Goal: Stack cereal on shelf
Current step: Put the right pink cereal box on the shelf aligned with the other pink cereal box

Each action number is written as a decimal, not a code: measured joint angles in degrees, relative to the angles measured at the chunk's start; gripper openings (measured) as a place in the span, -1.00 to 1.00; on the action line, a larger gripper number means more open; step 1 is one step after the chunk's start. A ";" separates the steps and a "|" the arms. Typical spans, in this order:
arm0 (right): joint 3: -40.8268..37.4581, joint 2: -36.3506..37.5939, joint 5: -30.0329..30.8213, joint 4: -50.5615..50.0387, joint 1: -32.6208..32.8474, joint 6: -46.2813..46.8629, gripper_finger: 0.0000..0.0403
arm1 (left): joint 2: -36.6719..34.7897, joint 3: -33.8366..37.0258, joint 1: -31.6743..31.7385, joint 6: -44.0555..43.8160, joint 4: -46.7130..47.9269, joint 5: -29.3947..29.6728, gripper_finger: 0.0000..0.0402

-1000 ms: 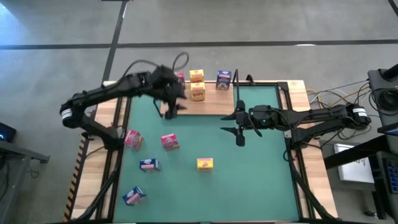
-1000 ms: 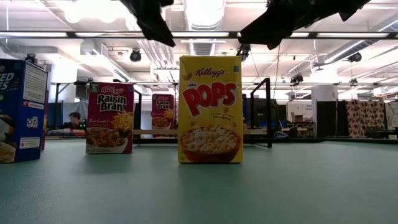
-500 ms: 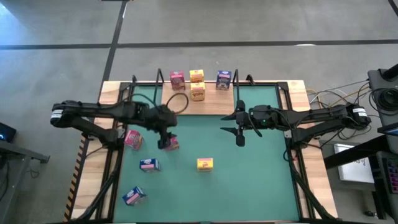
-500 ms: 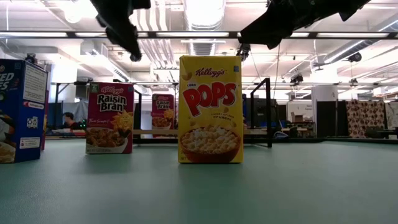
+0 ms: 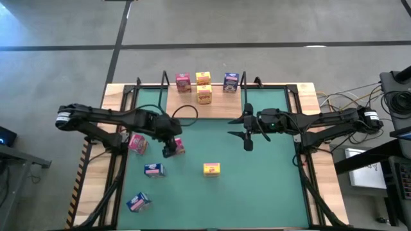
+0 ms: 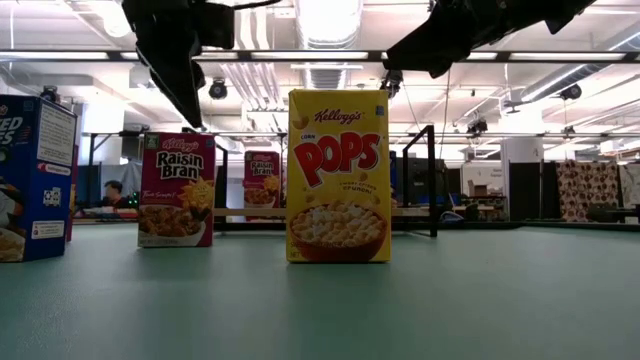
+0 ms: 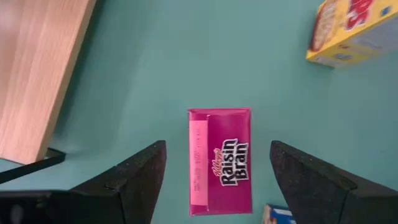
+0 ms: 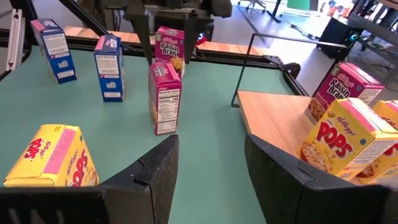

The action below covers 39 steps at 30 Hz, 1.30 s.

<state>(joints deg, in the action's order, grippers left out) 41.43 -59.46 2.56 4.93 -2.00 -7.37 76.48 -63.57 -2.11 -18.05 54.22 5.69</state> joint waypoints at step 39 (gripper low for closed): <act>0.00 0.00 0.01 0.00 0.01 -0.20 -0.14 | 4.99 1.81 -1.51 -0.51 1.52 1.35 0.05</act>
<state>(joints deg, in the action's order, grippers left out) 41.43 -59.46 2.57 4.93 -1.99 -7.57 81.47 -61.76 -3.62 -18.57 55.75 7.04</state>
